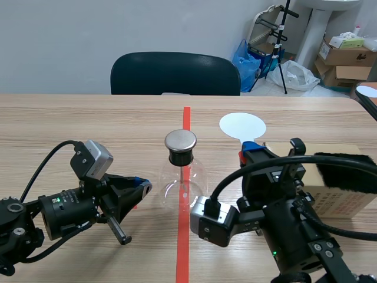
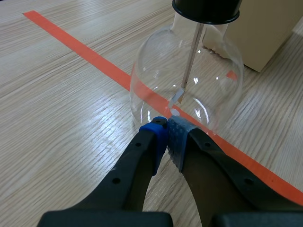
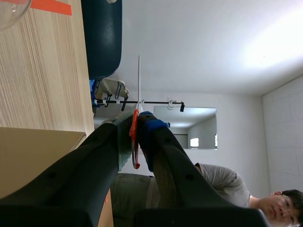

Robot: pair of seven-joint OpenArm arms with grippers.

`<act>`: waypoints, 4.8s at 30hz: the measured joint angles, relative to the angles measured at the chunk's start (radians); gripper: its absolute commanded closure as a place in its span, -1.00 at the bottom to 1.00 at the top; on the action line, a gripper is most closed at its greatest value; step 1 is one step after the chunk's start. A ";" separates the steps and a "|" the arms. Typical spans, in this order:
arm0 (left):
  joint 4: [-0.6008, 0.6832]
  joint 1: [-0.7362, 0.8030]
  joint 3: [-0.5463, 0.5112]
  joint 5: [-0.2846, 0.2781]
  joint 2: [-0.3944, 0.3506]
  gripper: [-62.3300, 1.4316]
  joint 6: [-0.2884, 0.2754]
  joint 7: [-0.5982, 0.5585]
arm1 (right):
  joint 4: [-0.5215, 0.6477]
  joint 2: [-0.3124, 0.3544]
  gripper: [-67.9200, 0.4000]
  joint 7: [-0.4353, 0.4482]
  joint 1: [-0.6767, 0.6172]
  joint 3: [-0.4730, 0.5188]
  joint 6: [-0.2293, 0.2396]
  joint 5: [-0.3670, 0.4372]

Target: Do the electroscope experiment

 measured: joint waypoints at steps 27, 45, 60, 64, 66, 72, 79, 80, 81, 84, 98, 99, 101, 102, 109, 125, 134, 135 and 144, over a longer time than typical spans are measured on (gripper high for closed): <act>0.001 0.008 0.000 0.000 0.000 0.86 0.000 0.003 | 0.000 0.000 0.96 0.000 0.000 0.000 0.000 -0.001; 0.001 0.008 0.000 0.000 0.000 0.86 0.000 0.002 | 0.000 0.000 0.96 0.241 0.000 0.013 0.000 -0.006; 0.001 0.008 0.000 0.000 0.000 0.86 0.000 0.002 | 0.000 0.000 0.96 0.445 0.000 0.019 0.000 -0.008; 0.001 0.008 0.000 0.000 0.000 0.86 0.000 0.002 | 0.000 0.000 0.96 0.444 0.000 0.019 0.000 -0.008; 0.001 0.008 0.000 0.000 0.000 0.86 0.000 0.002 | 0.000 0.000 0.96 0.444 0.000 0.019 0.000 -0.008; 0.001 0.008 0.000 0.000 0.000 0.86 0.000 0.002 | 0.000 0.000 0.96 0.442 0.000 0.019 0.000 -0.008; 0.001 0.008 0.000 0.000 0.000 0.86 0.000 0.003 | 0.000 0.000 0.96 0.441 0.000 0.019 0.000 -0.008; 0.001 0.008 0.000 0.000 0.000 0.86 0.000 0.003 | 0.000 0.000 0.96 0.441 0.000 0.019 0.000 -0.008; 0.001 0.008 0.000 0.000 0.000 0.86 0.000 0.003 | 0.000 0.000 0.96 0.440 0.000 0.019 0.000 -0.008; 0.001 0.008 0.000 0.000 0.000 0.86 0.000 0.003 | 0.000 0.000 0.96 0.437 0.000 0.019 0.000 -0.008; 0.001 0.008 0.000 0.000 0.000 0.86 0.000 0.003 | 0.000 0.000 0.96 0.383 0.008 0.019 0.000 -0.008; 0.001 0.008 0.000 0.000 0.000 0.86 0.000 0.003 | 0.000 0.000 0.96 0.374 0.011 0.019 0.000 -0.008; 0.001 0.008 0.000 0.000 0.000 0.86 0.000 0.003 | 0.000 0.000 0.96 0.345 0.014 0.019 0.000 -0.008; 0.001 0.008 0.000 0.000 0.000 0.86 0.000 0.003 | 0.000 0.000 0.96 0.325 0.014 0.019 0.000 -0.008; 0.001 0.008 0.000 0.000 0.000 0.86 0.000 0.003 | 0.000 0.000 0.96 0.176 0.014 0.019 0.000 -0.007; 0.001 0.008 0.000 0.000 0.000 0.86 0.000 0.003 | 0.000 0.000 0.96 -0.029 0.026 0.019 0.003 -0.003; 0.001 0.008 0.000 0.000 0.000 0.86 0.000 0.003 | 0.000 0.000 0.96 -0.058 0.031 0.019 0.003 0.000; 0.001 0.008 0.000 0.000 0.000 0.86 0.000 0.003 | 0.000 0.000 0.96 -0.058 0.030 0.019 0.003 0.000; 0.001 0.008 0.000 0.000 0.000 0.86 0.000 0.003 | 0.000 0.000 0.96 -0.079 0.030 0.019 0.003 0.000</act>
